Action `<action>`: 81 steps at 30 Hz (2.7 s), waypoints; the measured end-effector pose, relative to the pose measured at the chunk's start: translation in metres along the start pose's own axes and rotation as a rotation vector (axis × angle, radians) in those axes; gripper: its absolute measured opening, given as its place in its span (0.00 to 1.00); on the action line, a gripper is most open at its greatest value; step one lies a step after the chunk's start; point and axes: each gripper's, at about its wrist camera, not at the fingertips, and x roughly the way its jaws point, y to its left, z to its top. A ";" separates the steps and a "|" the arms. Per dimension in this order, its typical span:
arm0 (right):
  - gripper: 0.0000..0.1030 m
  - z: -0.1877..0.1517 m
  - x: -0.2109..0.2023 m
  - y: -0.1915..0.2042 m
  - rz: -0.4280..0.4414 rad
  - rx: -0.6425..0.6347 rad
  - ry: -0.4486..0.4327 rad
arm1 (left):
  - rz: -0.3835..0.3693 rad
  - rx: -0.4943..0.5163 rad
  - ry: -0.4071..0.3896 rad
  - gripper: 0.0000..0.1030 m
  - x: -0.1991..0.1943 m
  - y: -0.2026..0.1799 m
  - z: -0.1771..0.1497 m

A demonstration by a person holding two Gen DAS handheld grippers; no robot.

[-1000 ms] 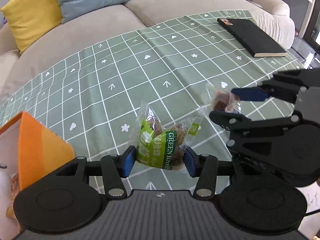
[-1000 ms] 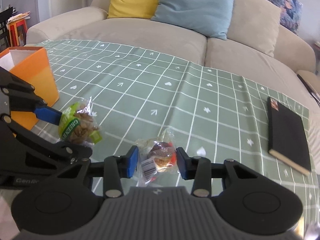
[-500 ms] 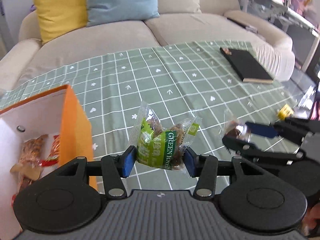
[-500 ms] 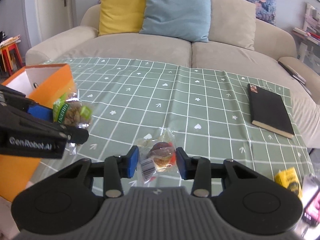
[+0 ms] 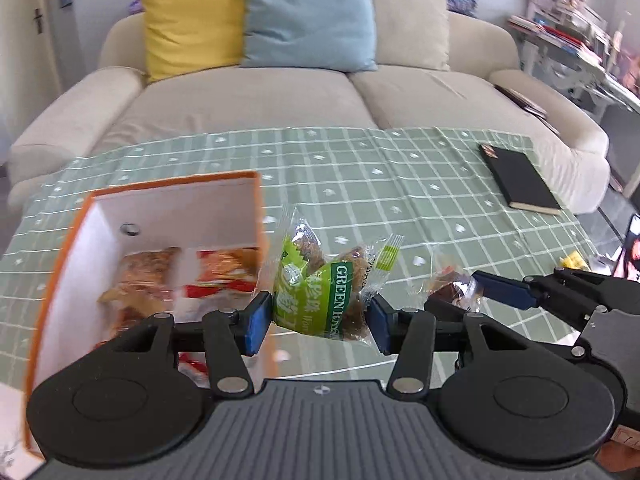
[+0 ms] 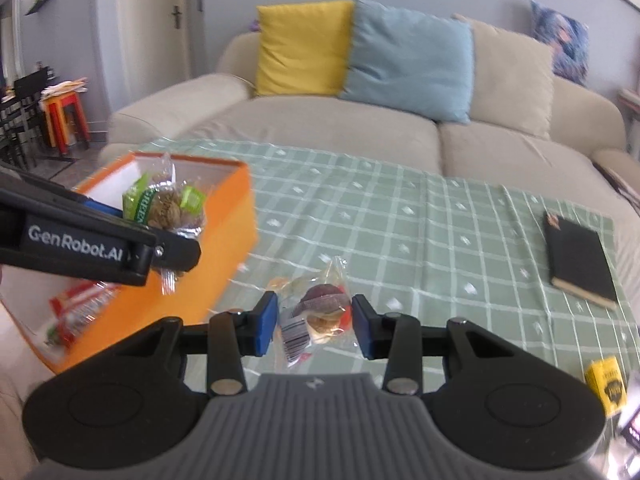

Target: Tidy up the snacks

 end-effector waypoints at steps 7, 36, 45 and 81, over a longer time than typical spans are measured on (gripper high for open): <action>0.37 0.033 0.003 0.044 0.091 -0.067 -0.042 | 0.049 -0.038 -0.020 0.56 -0.024 0.060 0.012; 0.38 0.049 0.118 0.156 0.224 -0.703 0.141 | 0.138 0.297 0.297 0.57 0.080 0.129 -0.018; 0.41 0.041 0.122 0.158 0.217 -0.762 0.151 | 0.166 0.301 0.329 0.58 0.092 0.127 -0.020; 0.91 0.062 -0.067 0.029 0.011 -0.034 -0.035 | 0.193 0.078 -0.209 0.86 -0.088 0.035 -0.007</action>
